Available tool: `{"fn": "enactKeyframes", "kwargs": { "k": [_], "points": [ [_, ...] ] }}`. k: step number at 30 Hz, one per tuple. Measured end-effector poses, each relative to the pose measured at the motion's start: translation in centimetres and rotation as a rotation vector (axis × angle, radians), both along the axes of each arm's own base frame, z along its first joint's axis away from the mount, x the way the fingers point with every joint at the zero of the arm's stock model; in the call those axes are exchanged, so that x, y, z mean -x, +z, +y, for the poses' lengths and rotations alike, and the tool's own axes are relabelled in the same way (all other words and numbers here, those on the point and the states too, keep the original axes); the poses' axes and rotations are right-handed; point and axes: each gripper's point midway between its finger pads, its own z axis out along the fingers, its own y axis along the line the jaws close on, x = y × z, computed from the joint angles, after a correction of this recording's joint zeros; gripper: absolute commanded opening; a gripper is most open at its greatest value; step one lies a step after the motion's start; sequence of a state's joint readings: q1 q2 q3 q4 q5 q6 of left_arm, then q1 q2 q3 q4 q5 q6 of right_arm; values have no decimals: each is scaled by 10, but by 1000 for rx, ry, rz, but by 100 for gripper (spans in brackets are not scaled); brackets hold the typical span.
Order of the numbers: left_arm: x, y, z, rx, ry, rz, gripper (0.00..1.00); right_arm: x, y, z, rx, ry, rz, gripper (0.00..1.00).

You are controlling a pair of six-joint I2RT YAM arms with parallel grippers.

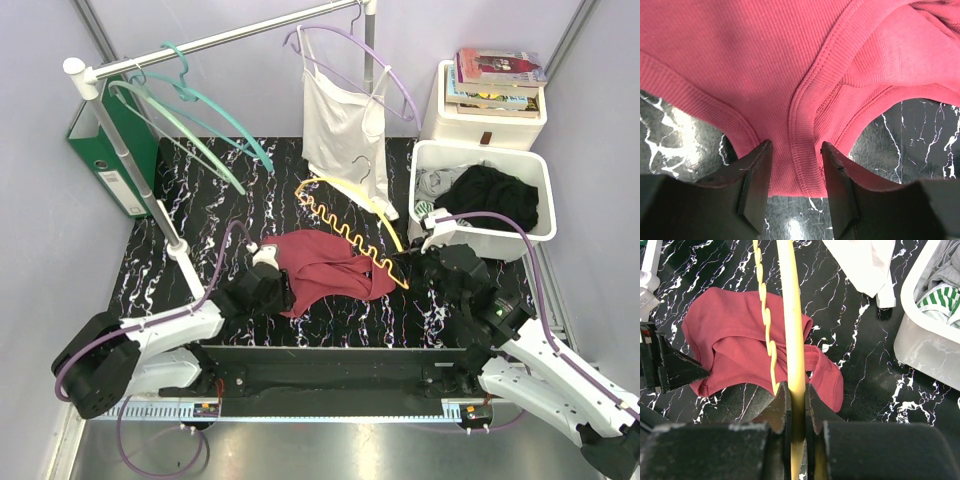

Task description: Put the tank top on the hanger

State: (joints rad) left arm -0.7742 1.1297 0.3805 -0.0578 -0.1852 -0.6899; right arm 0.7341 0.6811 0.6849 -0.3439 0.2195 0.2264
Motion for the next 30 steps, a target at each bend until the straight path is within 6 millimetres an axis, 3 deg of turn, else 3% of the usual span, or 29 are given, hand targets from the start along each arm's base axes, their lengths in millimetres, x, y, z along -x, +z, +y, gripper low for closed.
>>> {"fn": "enactKeyframes", "kwargs": {
  "k": [6,12,15,23,30],
  "points": [
    [-2,-4,-5,2,-12,7,18,0,-1,0,-3,-2,5,0],
    [-2,-5,-6,0,-17,9,11,1,-2,-1,-3,-2,6,0],
    [-2,-1,-5,7,-15,4,0,2,0,-1,-9,-2,0,0],
    [-10,32,1,22,17,-82,0,12,1,-5,-20,14,11,0],
    [-39,53,35,-56,139,-139,0,30,6,7,-87,109,40,0]
  ]
}}
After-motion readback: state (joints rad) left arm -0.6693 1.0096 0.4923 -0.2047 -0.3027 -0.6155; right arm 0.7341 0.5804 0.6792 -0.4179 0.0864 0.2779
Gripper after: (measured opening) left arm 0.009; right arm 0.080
